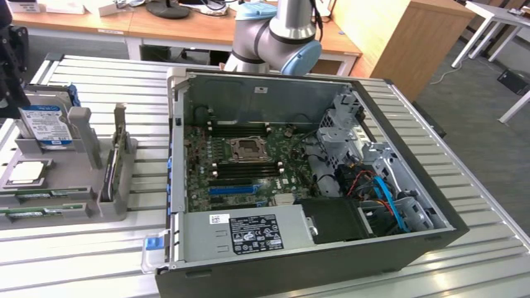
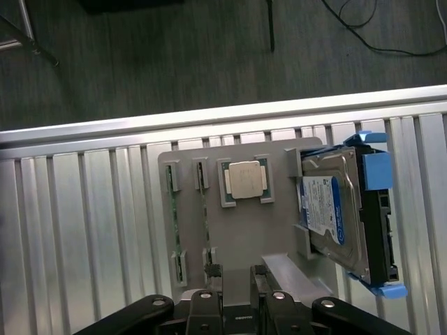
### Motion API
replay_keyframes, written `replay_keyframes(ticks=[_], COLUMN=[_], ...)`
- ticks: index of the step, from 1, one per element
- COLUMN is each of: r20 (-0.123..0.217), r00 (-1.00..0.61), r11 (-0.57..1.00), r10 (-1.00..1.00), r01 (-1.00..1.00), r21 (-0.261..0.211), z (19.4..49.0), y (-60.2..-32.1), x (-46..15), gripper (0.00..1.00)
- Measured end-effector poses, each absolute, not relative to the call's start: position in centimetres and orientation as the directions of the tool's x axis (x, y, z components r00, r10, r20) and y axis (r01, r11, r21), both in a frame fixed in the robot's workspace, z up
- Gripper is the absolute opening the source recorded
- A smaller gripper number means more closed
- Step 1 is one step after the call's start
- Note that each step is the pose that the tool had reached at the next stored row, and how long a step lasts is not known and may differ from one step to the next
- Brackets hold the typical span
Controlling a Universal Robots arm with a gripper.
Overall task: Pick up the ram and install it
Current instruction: 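Pick up the ram and move it above insertion slot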
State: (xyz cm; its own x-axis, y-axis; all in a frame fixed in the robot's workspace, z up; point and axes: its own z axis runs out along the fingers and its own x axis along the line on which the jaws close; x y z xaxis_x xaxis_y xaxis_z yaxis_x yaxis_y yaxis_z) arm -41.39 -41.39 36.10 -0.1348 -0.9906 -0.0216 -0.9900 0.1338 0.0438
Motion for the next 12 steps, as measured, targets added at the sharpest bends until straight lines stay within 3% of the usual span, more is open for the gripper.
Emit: replay_keyframes(ticks=[12], r20=[-0.022], r00=[-0.134], r11=[0.133], r10=[-0.991], r01=[-0.990], r21=[0.044], z=[34.3], y=[-41.4], x=[-41.4], gripper=[0.30])
